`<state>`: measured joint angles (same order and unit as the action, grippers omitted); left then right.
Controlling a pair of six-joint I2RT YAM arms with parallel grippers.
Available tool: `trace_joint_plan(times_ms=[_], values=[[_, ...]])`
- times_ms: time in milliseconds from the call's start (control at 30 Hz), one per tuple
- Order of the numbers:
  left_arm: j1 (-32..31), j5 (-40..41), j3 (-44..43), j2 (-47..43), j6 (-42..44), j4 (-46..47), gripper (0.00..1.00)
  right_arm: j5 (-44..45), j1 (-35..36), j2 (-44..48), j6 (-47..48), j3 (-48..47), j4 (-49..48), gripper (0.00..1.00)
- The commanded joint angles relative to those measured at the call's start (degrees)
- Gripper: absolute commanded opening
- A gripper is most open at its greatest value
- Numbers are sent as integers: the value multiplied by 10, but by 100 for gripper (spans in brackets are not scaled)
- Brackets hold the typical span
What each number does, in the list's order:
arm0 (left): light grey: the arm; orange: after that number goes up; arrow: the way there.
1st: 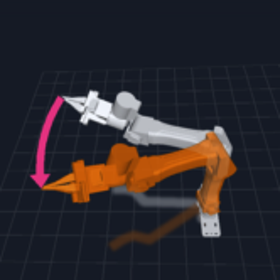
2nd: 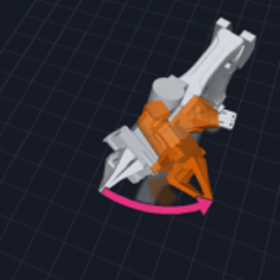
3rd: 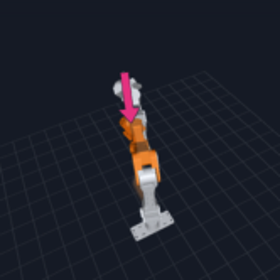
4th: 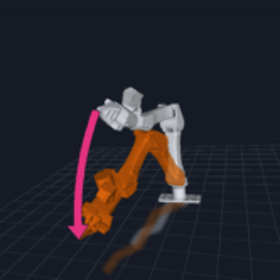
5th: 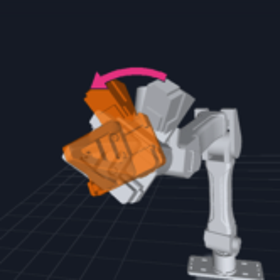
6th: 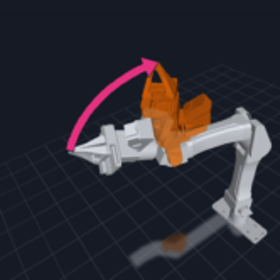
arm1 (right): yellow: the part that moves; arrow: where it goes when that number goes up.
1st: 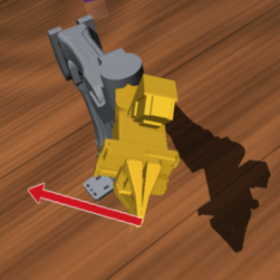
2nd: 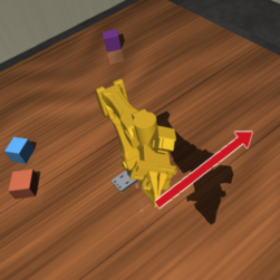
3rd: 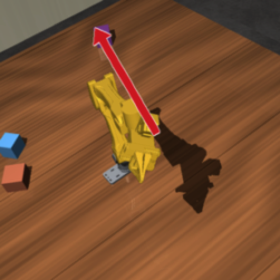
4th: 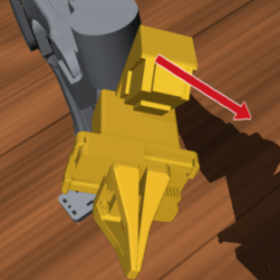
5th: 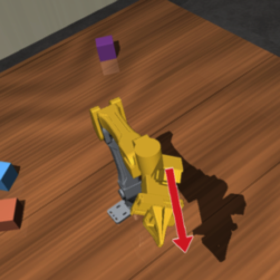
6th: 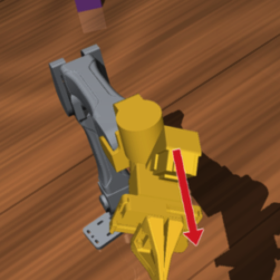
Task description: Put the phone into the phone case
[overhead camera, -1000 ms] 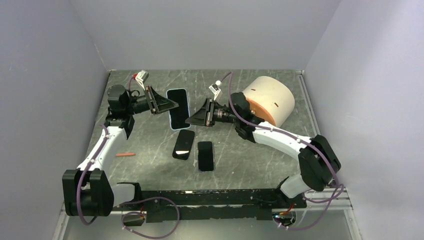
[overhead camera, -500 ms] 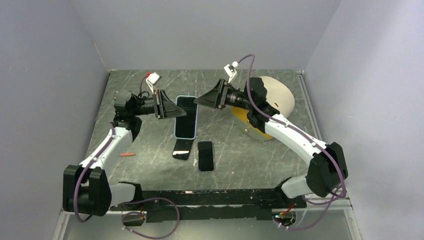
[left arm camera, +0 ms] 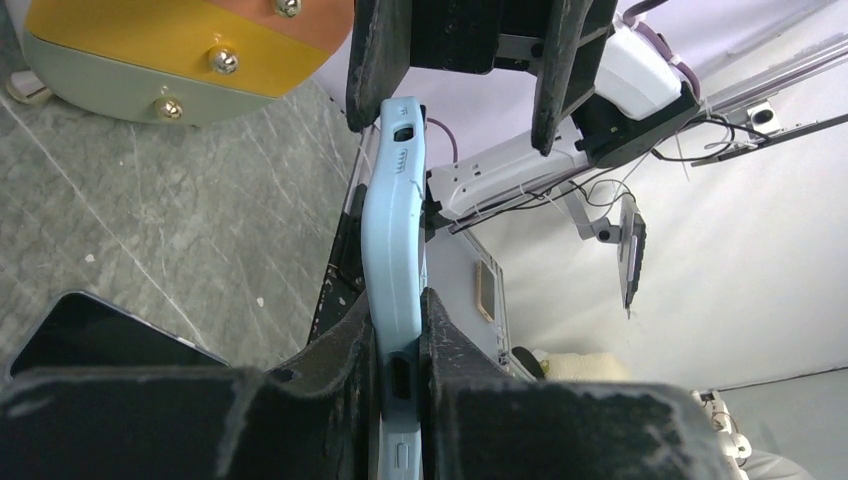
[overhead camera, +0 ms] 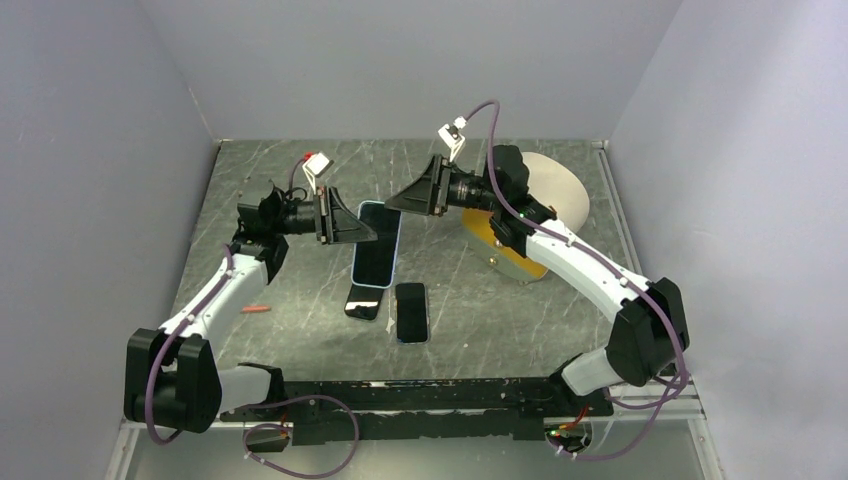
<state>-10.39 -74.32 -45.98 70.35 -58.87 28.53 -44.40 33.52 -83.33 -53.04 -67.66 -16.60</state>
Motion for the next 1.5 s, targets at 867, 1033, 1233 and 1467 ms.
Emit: trace_joint_plan(times_ms=[867, 1033, 1233, 1467], values=[[-2, 82, -89, 2, 208, -309, 6, 23, 1, 28, 8, 9, 23, 38], [-2, 67, -89, -12, 148, -236, 6, 25, 2, 33, -3, 36, 7, 42], [-2, 64, -94, -17, 113, -191, 7, 13, 5, 26, -36, 60, -40, 40], [-2, 90, -102, -11, 173, -272, 7, 16, 7, 32, -33, 55, -33, 0]])
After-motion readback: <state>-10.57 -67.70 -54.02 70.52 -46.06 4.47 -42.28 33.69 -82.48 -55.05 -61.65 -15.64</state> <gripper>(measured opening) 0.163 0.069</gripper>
